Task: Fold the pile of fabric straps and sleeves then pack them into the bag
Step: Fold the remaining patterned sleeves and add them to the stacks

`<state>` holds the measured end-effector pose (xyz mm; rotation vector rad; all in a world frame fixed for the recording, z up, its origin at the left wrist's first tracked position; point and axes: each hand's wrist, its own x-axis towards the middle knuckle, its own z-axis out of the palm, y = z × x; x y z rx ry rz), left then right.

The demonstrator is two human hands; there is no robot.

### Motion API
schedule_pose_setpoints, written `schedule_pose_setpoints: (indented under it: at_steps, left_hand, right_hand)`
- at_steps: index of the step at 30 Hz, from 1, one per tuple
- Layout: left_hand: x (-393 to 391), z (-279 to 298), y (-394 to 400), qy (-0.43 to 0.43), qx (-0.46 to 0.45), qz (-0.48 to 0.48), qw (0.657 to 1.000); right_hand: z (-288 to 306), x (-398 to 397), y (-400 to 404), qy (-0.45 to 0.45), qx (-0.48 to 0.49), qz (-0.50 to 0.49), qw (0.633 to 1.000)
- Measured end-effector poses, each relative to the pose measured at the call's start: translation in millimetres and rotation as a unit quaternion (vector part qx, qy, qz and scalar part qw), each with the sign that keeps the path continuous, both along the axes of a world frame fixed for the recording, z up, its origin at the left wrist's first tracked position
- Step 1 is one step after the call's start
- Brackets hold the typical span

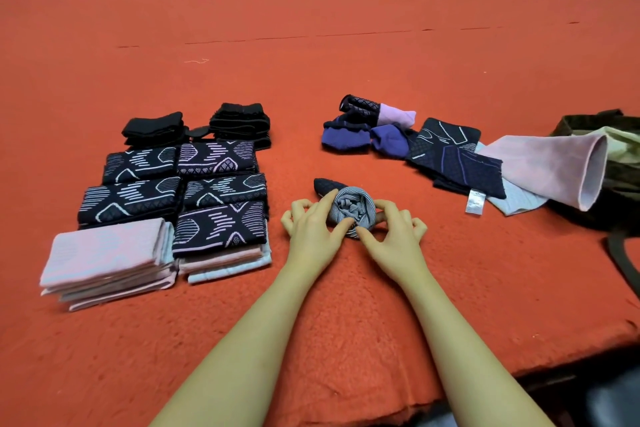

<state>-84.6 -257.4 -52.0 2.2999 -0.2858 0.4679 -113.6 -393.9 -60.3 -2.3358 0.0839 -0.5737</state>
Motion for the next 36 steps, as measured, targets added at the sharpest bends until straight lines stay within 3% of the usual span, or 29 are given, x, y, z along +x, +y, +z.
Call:
schedule_pose_setpoints:
  at_steps: [3, 6, 12, 17, 21, 26, 29, 32, 36]
  left_hand:
    - [4.6, -2.9, -1.8, -0.027, -0.027, 0.015, 0.999]
    - [9.1, -8.7, -0.3, -0.021, -0.022, 0.020, 0.999]
    - [7.1, -9.4, -2.8, -0.100, -0.036, 0.017, 0.994]
    - [6.5, -11.6, -3.6, -0.110, 0.002, -0.011, 0.994]
    - [2.5, -10.8, 2.1, -0.088, -0.029, -0.058, 0.994]
    - [-2.4, -6.9, 2.4, -0.105, -0.052, -0.016, 0.993]
    - [-2.8, -2.5, 4.9, -0.068, -0.017, -0.020, 0.997]
    - [1.0, -0.9, 13.7, -0.017, 0.077, -0.063, 0.995]
    - [11.5, 7.4, 20.8, -0.038, 0.115, -0.097, 0.988]
  right_hand:
    - [-0.1, -1.2, 0.4, -0.034, 0.024, 0.015, 0.999]
    - [-1.9, 1.6, 1.9, -0.055, -0.016, 0.004, 0.998]
    - [-3.9, 0.9, 5.5, -0.102, -0.113, -0.105, 0.983]
    - [-5.3, 1.3, 2.2, -0.062, -0.081, -0.102, 0.990]
    - [-1.7, -4.2, 1.5, -0.108, -0.018, -0.008, 0.994]
    - [-0.4, -5.0, 4.3, -0.152, 0.000, -0.038, 0.988]
    - [-2.2, -4.1, 2.7, -0.131, 0.001, -0.003, 0.991]
    - [-5.4, -1.4, 2.6, -0.111, -0.068, 0.041, 0.991]
    - [-3.9, -1.7, 2.4, -0.104, -0.086, 0.036, 0.990]
